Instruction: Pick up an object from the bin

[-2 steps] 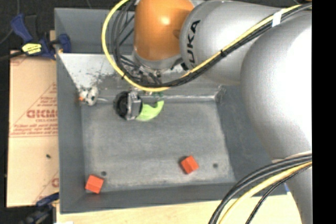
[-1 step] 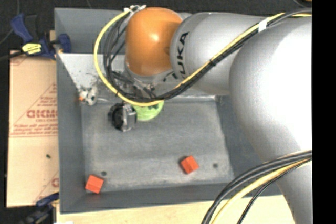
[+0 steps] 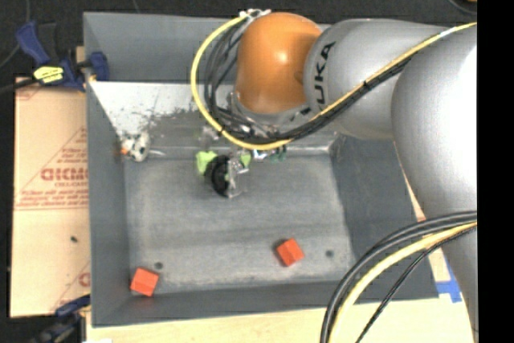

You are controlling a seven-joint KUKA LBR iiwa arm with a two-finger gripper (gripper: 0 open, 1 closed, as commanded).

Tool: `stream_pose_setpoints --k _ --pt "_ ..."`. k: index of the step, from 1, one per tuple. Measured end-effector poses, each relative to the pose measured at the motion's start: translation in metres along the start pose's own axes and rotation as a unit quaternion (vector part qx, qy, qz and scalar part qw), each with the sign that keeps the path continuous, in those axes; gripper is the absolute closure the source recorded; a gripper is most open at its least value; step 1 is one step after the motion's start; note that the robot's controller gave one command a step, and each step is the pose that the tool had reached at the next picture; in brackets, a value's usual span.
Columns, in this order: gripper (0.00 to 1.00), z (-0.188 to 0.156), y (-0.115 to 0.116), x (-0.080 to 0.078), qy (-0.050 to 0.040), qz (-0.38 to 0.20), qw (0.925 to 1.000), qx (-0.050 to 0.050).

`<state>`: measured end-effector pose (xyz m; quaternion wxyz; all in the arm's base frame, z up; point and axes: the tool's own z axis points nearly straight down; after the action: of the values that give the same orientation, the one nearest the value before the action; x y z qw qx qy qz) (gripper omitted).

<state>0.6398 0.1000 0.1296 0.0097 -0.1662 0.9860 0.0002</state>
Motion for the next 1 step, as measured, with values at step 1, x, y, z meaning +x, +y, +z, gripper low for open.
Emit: stream_pose_setpoints --k 1 --pt "1.00 0.0376 0.0050 0.0131 -0.0016 0.014 0.9999 -0.002"
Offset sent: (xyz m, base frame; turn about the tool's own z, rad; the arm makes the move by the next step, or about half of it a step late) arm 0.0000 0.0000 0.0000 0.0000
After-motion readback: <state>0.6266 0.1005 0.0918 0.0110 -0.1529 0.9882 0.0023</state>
